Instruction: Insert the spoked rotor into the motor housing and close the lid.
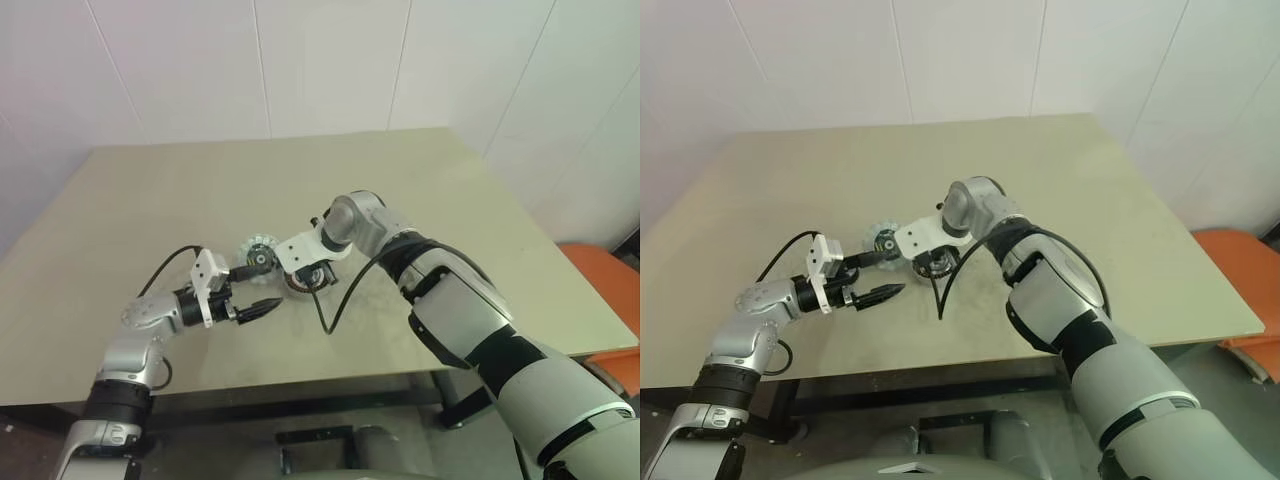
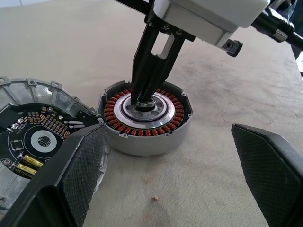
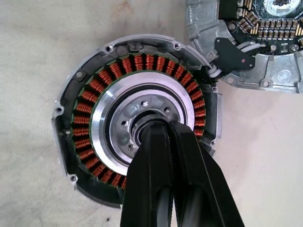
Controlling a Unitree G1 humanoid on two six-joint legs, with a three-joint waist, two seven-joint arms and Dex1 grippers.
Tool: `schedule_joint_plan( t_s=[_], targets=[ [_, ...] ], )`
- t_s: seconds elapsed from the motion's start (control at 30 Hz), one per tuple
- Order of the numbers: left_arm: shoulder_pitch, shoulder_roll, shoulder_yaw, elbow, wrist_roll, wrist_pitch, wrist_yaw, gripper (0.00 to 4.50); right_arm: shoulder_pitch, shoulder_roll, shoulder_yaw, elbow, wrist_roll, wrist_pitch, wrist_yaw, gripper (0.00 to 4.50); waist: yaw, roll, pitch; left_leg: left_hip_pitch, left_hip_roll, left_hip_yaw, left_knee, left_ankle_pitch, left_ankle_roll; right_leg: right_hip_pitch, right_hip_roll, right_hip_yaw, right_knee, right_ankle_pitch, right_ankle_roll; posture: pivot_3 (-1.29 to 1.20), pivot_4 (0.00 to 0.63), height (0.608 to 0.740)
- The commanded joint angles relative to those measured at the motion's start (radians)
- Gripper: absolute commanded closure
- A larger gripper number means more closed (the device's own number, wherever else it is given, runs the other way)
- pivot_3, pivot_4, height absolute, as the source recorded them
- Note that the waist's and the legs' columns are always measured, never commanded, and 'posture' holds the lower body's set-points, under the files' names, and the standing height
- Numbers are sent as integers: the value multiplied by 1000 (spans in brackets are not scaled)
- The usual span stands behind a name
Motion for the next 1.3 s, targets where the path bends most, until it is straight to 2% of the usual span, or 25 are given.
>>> schedule_joint_plan(
  t_s=[0.03,0.2,0.57,1.3],
  targets=[
    [-11,0,3,-10,7,-19,4,0,-29,-23,-14,-16,16,-12,53,4467,-1,0,0,0,0,0,0,0,0,0,0,0,0,0,0,0,0,740],
    [-14,-4,1,-1,14,-25,4,0,-29,-26,-19,-21,21,-16,71,4467,-2,0,0,1,0,0,0,0,0,0,1,0,1,0,0,0,0,740],
    [-16,-13,1,20,23,-36,-2,0,-52,-3,-38,0,30,7,-22,4467,-3,0,0,1,0,0,0,0,0,0,1,0,2,0,0,0,0,740],
    [-23,-13,3,38,25,-50,-9,0,-58,8,-42,15,38,15,-37,4467,-3,0,0,1,0,0,0,0,0,-1,1,0,3,0,0,0,0,740]
  ],
)
